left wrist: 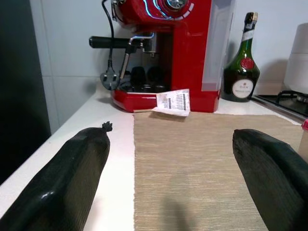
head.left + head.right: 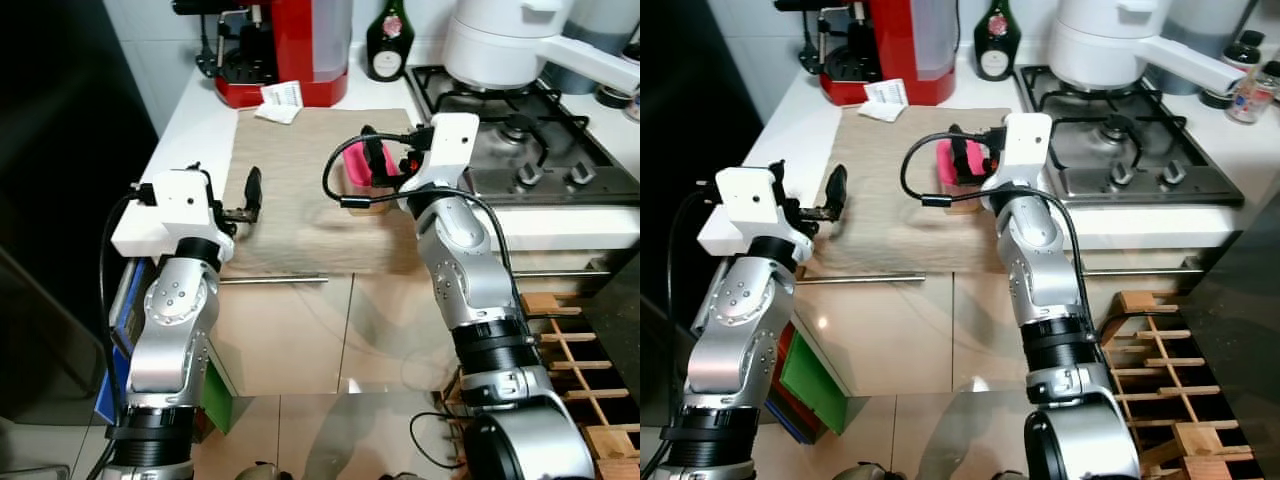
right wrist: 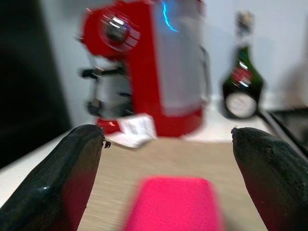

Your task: Restocking fridge

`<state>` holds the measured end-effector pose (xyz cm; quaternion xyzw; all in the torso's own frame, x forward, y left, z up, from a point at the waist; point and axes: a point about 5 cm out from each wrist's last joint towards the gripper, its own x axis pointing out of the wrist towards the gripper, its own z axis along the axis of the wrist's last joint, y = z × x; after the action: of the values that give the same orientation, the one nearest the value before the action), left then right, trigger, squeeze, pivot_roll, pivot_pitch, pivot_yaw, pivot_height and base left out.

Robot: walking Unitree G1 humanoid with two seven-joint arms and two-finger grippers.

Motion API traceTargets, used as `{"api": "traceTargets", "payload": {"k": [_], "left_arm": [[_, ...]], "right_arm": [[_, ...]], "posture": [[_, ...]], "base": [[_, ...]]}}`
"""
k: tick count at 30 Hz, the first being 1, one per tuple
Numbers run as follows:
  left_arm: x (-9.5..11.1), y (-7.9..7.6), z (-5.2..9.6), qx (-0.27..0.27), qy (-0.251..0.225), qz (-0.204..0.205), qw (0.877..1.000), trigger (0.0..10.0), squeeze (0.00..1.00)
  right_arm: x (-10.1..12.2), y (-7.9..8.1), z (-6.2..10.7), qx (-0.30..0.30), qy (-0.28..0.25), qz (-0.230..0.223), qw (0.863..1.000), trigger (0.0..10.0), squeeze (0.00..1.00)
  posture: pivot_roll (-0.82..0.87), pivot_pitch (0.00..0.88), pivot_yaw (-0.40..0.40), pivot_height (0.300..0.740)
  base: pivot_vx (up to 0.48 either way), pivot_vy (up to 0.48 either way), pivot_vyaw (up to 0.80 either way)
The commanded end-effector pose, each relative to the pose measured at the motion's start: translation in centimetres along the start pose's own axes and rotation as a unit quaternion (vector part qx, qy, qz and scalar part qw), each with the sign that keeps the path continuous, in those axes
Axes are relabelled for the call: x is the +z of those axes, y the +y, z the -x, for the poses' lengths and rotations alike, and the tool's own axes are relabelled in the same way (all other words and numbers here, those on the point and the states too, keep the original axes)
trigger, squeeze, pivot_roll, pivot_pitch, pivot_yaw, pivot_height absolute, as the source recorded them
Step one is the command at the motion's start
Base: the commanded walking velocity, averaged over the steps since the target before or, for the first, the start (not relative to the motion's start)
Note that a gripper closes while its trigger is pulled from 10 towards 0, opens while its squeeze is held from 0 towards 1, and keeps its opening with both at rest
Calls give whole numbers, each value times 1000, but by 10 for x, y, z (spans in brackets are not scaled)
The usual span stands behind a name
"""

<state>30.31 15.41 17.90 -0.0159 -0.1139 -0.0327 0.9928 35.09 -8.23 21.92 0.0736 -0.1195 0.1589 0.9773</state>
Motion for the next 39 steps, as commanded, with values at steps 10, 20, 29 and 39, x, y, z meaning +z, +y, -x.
{"api": "traceTargets", "payload": {"k": [10, 20, 29, 39], "left_arm": [[4, 0, 2, -2, -1, 0, 1000, 10000, 0], [14, -5, 23, -37, -10, 3, 999, 10000, 0], [7, -12, 19, -46, 5, 7, 999, 10000, 0], [0, -15, 16, -31, 19, 23, 999, 10000, 0]], "right_arm": [[1, -7, 20, -26, -8, 59, 998, 10000, 0], [-21, -54, 103, -119, 2, 118, 986, 10000, 0], [-38, -60, 114, -135, 36, 105, 985, 10000, 0], [-34, -62, 84, -121, 30, 94, 988, 10000, 0]], "posture": [[66, 0, 31, 740], [33, 0, 29, 740], [11, 0, 44, 740], [11, 0, 44, 740]], "base": [[0, 0, 0], [0, 0, 0], [0, 0, 0], [-290, 0, 0]]}}
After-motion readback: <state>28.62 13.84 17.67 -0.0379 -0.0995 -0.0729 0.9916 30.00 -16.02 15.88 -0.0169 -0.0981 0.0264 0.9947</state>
